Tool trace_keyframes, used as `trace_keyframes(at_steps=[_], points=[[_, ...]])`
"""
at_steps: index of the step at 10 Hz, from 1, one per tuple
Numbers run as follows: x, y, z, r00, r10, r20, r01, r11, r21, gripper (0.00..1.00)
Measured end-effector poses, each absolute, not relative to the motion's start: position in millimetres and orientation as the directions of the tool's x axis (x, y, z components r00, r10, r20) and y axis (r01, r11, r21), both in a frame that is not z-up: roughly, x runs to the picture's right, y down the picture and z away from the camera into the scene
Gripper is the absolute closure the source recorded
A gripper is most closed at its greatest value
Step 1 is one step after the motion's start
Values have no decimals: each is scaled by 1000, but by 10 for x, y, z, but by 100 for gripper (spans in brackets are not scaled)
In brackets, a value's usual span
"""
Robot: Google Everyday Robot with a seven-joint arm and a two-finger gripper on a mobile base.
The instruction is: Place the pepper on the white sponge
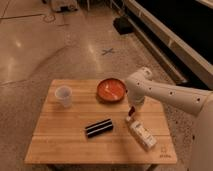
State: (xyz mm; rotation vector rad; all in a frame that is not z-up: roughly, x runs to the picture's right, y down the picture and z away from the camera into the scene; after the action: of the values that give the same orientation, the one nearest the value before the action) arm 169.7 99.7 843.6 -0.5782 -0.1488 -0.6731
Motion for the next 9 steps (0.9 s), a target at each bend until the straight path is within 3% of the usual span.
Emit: trace_keyframes(at_steps=[9], points=[[1952, -40, 9437, 803, -462, 376, 581, 745, -327, 84]])
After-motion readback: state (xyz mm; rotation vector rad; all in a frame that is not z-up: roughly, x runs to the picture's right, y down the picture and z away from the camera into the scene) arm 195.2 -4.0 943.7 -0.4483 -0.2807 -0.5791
